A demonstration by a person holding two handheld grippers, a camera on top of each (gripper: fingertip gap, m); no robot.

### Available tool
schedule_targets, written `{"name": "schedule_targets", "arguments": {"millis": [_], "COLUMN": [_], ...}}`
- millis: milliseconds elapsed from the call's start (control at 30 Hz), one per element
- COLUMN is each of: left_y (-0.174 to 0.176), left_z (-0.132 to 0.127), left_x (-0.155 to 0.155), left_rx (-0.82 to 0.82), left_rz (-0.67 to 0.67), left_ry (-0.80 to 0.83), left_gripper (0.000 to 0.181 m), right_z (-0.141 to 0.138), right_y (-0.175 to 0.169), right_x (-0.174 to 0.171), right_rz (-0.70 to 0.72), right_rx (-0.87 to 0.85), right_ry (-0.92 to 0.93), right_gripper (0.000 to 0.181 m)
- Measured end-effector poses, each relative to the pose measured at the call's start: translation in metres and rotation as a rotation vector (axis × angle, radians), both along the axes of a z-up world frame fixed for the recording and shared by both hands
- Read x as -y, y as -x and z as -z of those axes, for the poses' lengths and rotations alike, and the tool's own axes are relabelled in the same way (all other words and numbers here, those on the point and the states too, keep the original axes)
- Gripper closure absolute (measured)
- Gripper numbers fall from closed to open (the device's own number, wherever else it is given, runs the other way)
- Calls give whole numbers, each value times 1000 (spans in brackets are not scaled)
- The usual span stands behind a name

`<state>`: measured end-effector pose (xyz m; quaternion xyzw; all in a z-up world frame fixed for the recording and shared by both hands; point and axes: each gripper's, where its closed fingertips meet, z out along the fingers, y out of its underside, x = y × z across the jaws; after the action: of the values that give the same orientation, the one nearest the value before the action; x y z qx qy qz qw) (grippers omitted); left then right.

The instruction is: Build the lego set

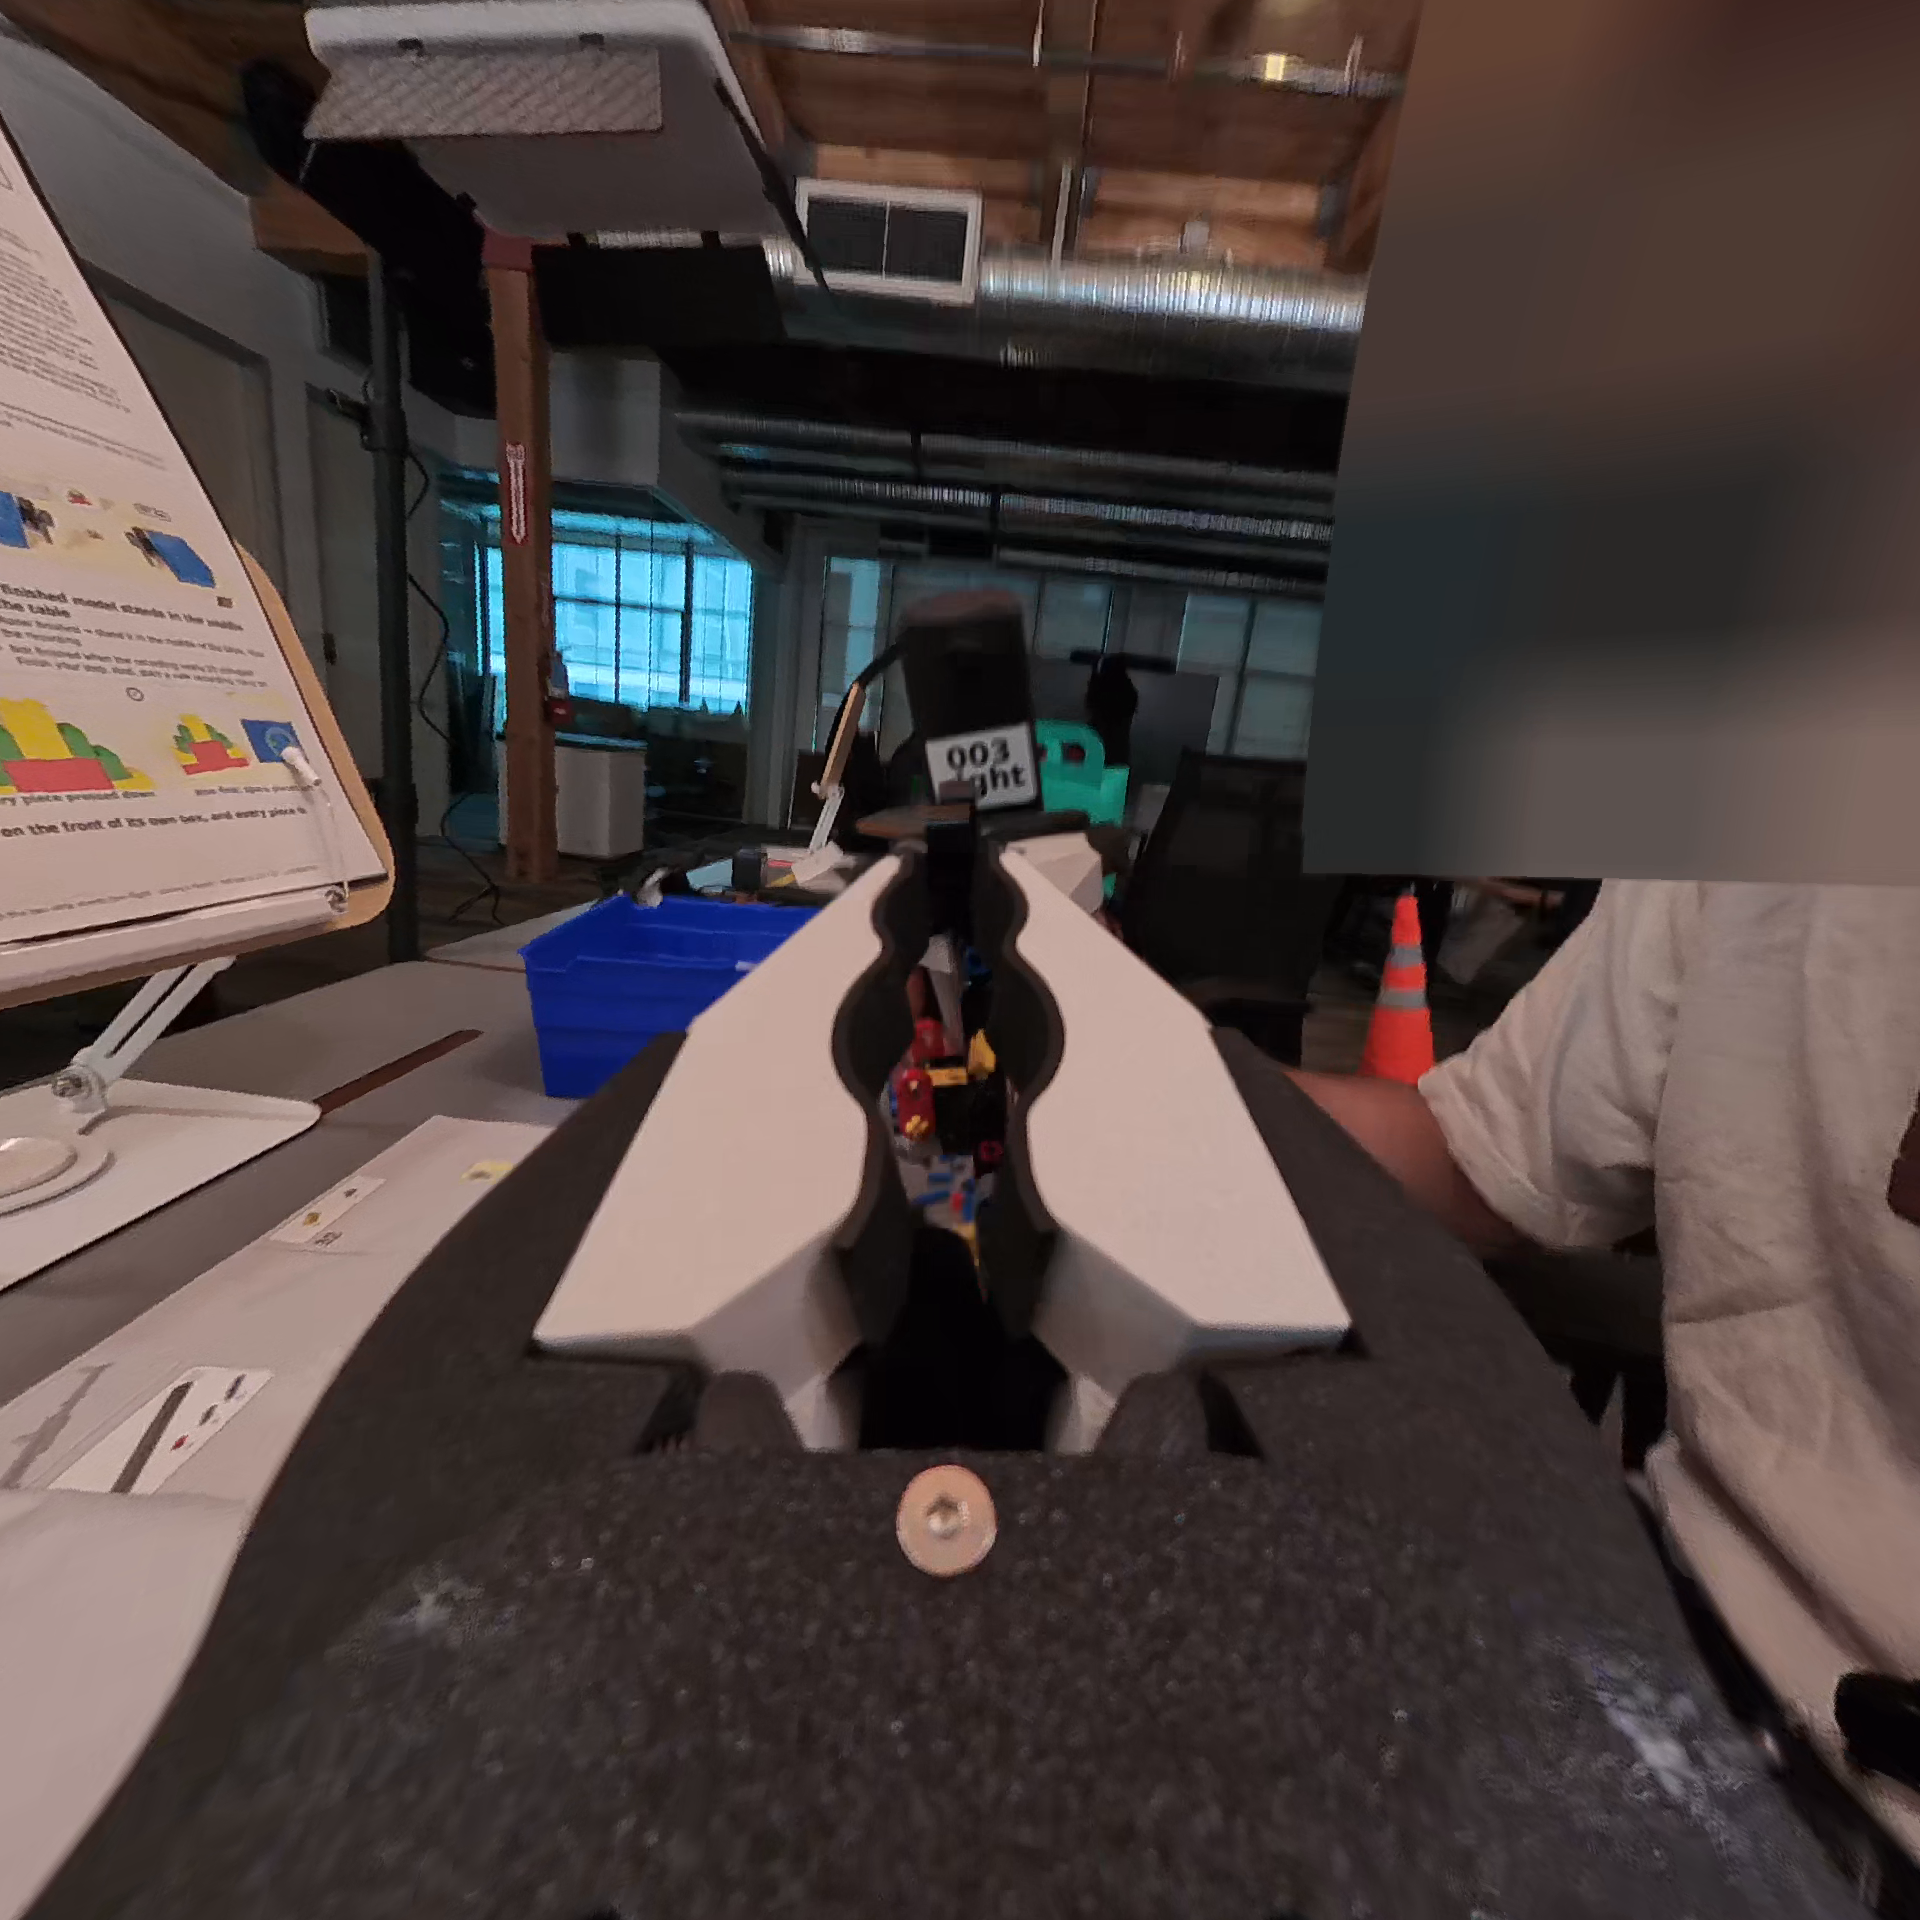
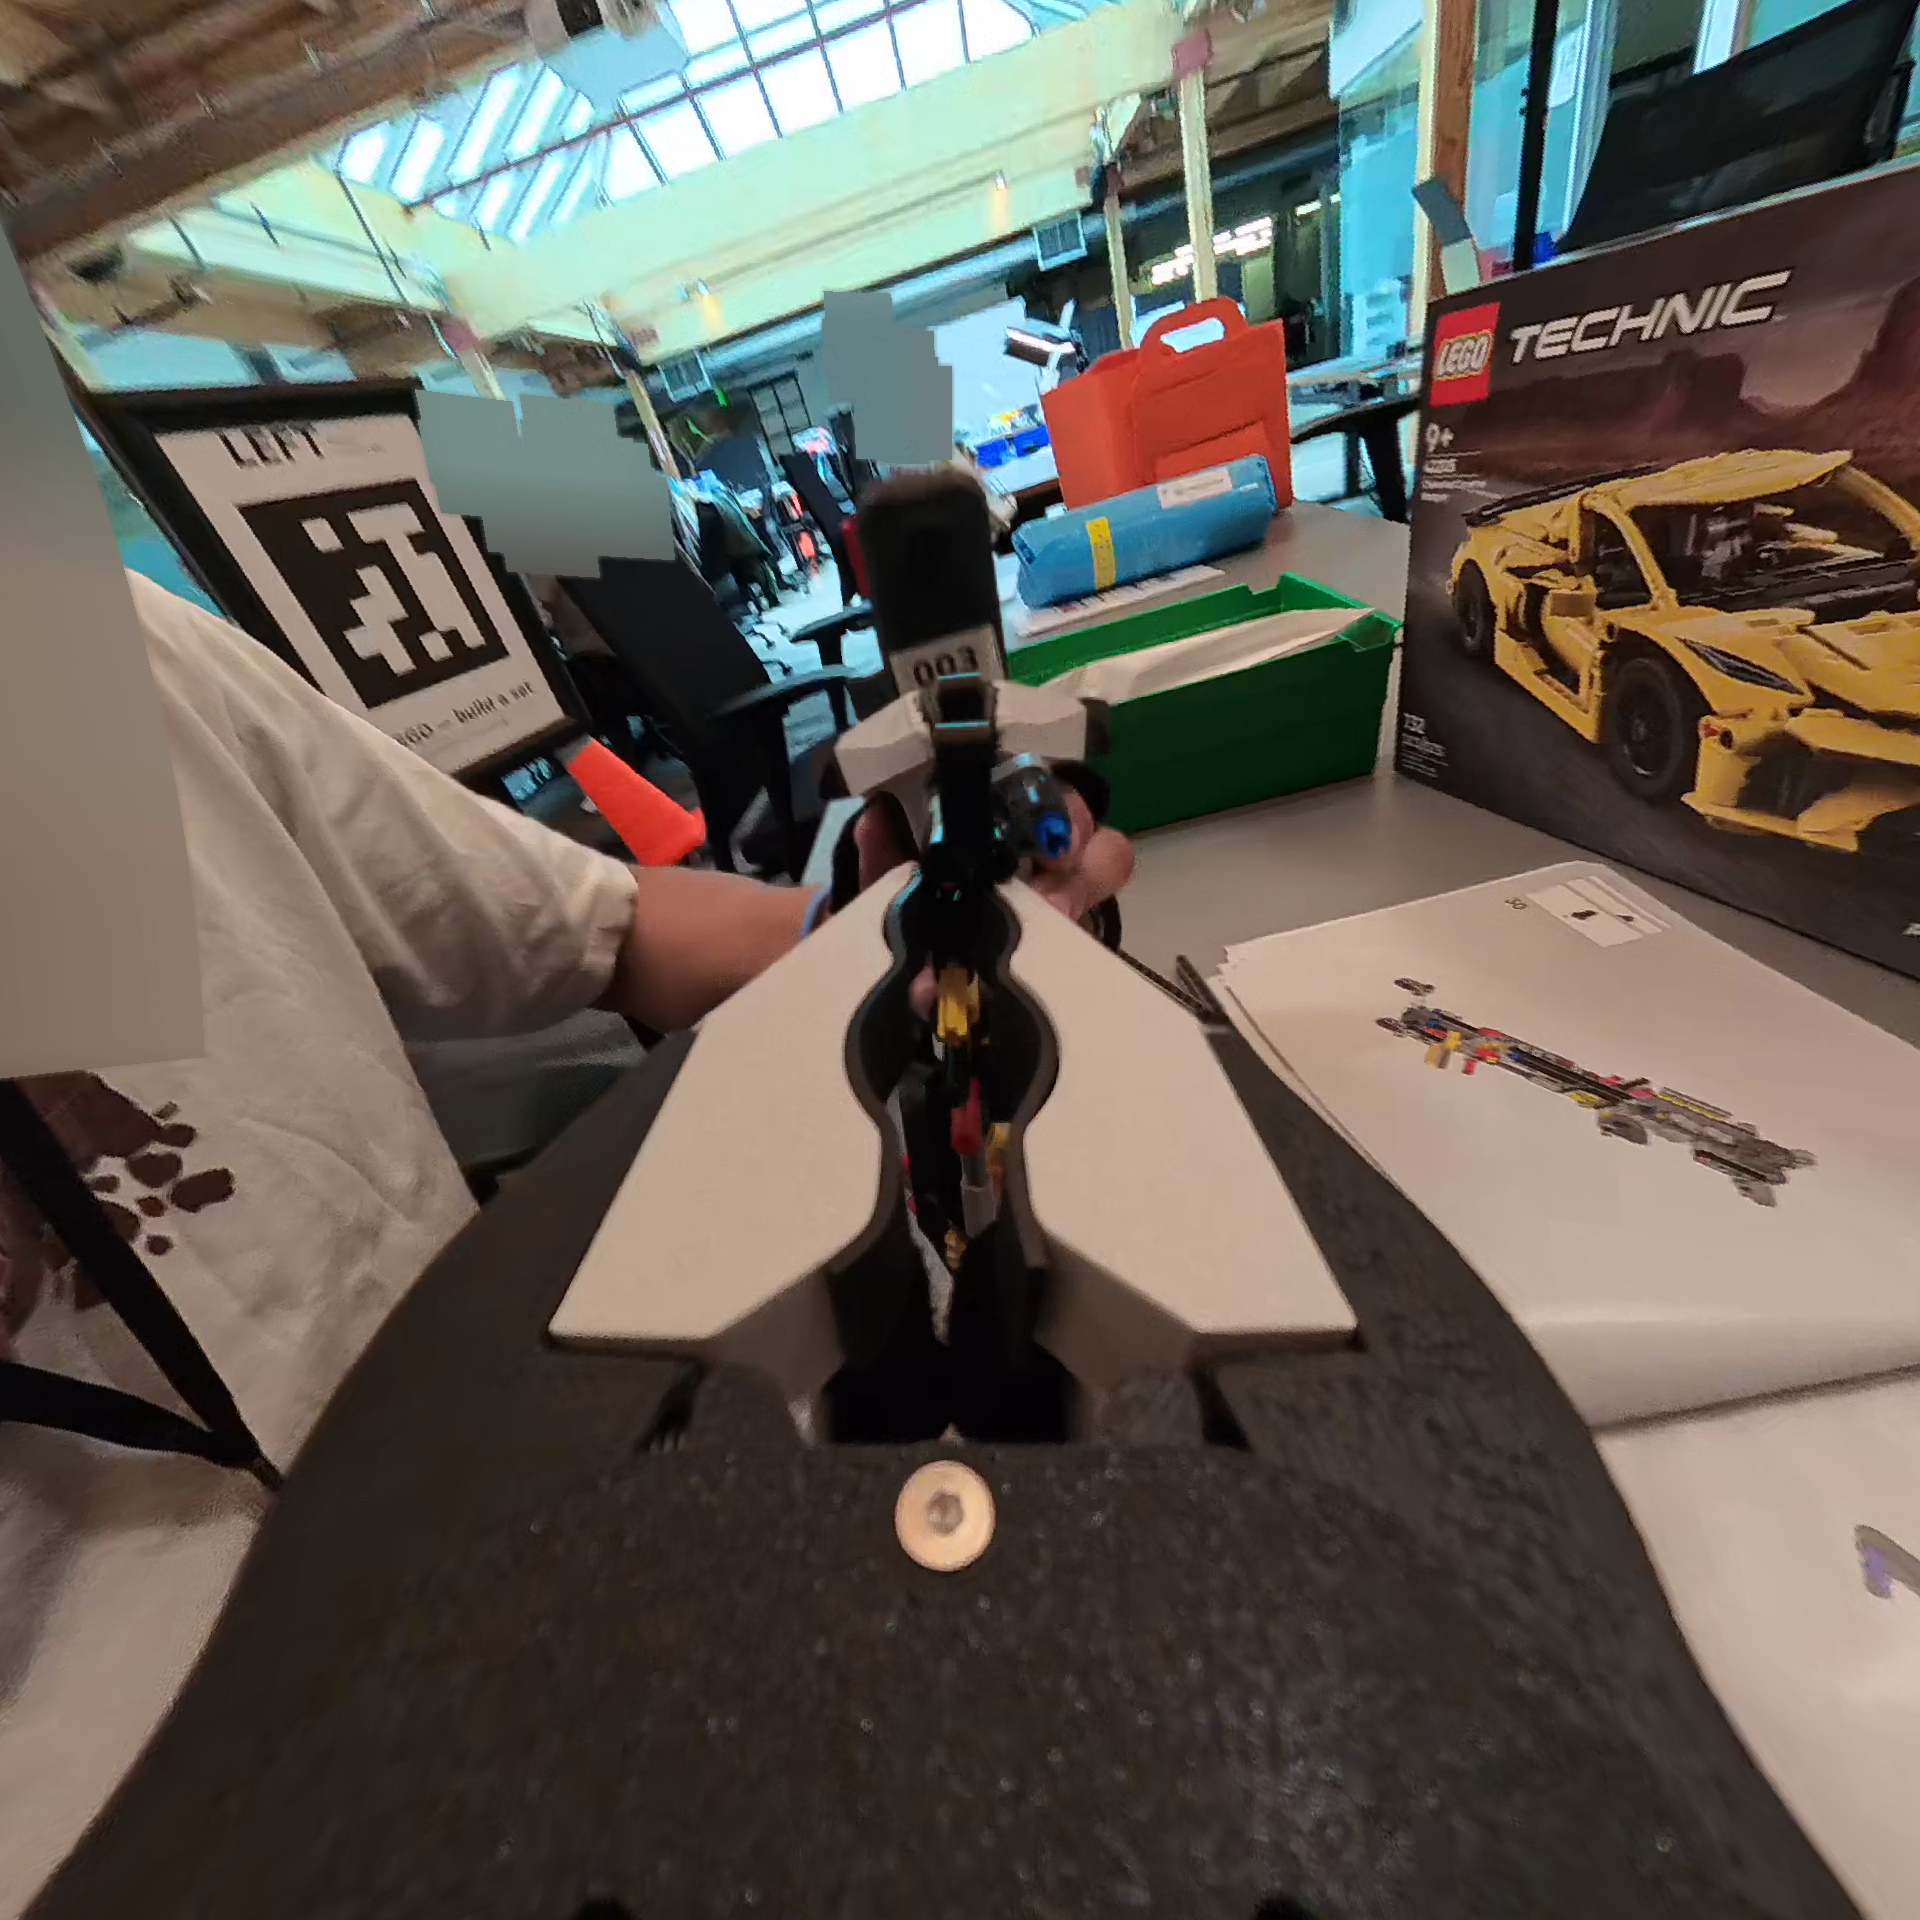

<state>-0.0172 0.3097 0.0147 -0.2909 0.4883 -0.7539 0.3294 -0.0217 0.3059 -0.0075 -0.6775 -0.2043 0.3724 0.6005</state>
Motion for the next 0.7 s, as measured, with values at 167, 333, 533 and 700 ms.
{"name": "schedule_targets", "arguments": {"millis": [167,333,533,700], "left_y": [-6,-10,-12,-14], "left_z": [3,1,2,9], "left_x": [-6,-15,-21,-19], "left_rx": [0,29,37,-17], "left_rz": [-15,-44,-44,-13], "left_ry": [96,242,344,269], "left_gripper": [174,174,174,174], "right_z": [4,2,3,9], "right_y": [-5,-8,-8,-11], "right_x": [-4,-12,-17,-15], "right_rz": [13,47,18,34], "right_rx": [-44,-120,-234,-145], "right_ry": [39,47,93,113], "right_gripper": [175,175,175,175]}}
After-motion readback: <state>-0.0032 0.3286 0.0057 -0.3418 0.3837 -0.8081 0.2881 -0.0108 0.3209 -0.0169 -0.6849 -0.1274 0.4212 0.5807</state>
